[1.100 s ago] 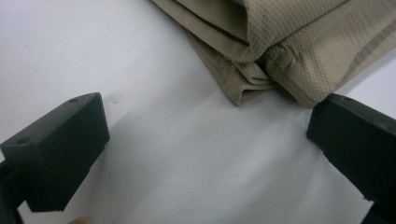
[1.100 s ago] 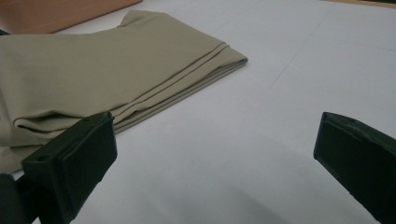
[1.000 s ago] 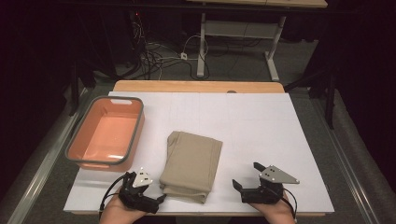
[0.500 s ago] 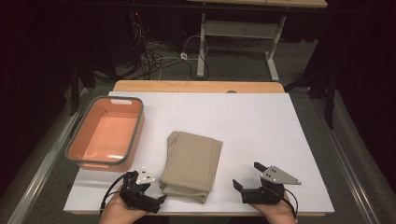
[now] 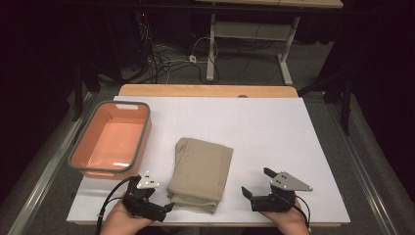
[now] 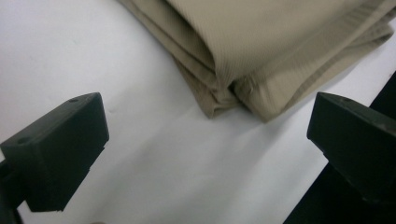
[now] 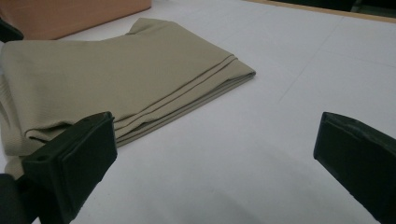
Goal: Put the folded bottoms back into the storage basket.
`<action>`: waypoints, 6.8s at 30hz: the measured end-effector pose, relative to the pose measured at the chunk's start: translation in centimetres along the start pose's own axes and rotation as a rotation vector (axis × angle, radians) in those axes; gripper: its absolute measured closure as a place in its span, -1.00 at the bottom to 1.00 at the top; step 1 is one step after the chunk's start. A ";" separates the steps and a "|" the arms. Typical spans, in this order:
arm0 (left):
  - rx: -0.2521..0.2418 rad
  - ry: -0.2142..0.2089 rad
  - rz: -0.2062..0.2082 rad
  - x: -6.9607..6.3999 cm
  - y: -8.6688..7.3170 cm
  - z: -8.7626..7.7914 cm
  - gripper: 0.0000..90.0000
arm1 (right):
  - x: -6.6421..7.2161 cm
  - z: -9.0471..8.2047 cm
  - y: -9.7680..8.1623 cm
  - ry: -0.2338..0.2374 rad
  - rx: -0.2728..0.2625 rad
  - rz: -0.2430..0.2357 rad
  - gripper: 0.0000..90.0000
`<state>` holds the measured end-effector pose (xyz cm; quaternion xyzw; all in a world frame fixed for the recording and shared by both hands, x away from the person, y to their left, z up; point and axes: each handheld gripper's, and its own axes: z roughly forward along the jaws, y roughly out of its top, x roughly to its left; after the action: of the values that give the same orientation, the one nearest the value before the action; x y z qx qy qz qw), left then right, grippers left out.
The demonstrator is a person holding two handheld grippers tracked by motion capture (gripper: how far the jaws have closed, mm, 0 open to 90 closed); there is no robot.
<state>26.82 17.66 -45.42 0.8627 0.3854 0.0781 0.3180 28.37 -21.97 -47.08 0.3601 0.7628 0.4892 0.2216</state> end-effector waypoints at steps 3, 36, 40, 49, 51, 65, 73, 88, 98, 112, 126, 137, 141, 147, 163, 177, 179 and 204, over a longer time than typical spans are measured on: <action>-0.023 -0.008 -0.014 0.1 1.0 -0.5 -1.00 | -0.1 0.3 0.1 0.002 0.001 0.006 -1.00; 0.206 -0.029 -0.147 0.8 3.8 2.8 -0.48 | 2.4 6.1 3.4 0.134 -0.018 -0.062 -1.00; 0.217 -0.058 -0.172 0.7 3.8 3.2 -0.47 | 2.5 5.9 3.4 0.127 -0.017 -0.062 -1.00; 0.220 -0.089 -0.139 0.2 4.0 3.4 -0.27 | 1.3 3.9 2.6 0.075 -0.020 -0.040 -1.00; 0.220 -0.101 -0.135 0.1 4.1 3.5 -0.17 | 0.8 3.2 2.7 0.057 -0.034 -0.025 -1.00; 0.169 -0.176 -0.051 -0.2 4.0 3.3 0.57 | -1.2 1.7 2.3 -0.001 -0.051 0.019 -1.00; 0.167 -0.157 -0.010 -0.4 4.3 3.2 0.64 | -1.0 2.3 2.1 0.011 -0.039 0.017 -1.00; 0.178 -0.088 0.025 1.0 4.3 1.4 0.66 | 0.0 2.1 2.2 0.026 -0.030 0.003 -1.00; 0.220 -0.072 0.041 2.2 3.8 1.0 0.65 | 0.8 2.5 1.4 0.053 0.007 0.019 -0.95; 0.232 -0.081 0.056 2.5 3.8 1.6 0.65 | -1.6 13.5 5.8 0.043 0.228 0.101 -0.33; 0.238 -0.083 0.082 2.5 4.0 1.8 0.65 | -0.9 15.2 6.0 0.179 0.280 0.032 0.75; 0.264 -0.097 0.080 2.8 4.9 1.1 0.65 | 0.3 14.1 7.1 0.141 0.200 -0.044 0.82; 0.274 -0.091 0.063 3.1 5.2 0.5 0.65 | 0.5 14.1 7.4 0.137 0.194 -0.046 0.82; 0.301 -0.054 0.056 3.5 5.1 -0.5 0.65 | 1.2 14.5 7.9 0.148 0.174 -0.058 0.82; 0.371 -0.014 0.004 5.3 3.7 -2.7 0.65 | 4.0 17.7 7.3 0.186 0.169 -0.051 0.82; 0.422 -0.029 0.004 5.5 3.8 -1.9 0.65 | 4.2 18.0 7.2 0.177 0.195 -0.067 0.82; 0.427 -0.034 0.004 5.6 3.9 -1.8 0.65 | 4.2 18.0 7.2 0.184 0.196 -0.063 0.82; 0.473 -0.026 0.017 5.8 5.9 -3.4 0.65 | 4.9 17.7 9.0 0.168 0.168 -0.108 0.82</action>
<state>33.10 20.50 -39.78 0.9173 0.3817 -0.0230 0.1110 40.44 -5.46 -46.39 0.2934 0.8352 0.4395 0.1521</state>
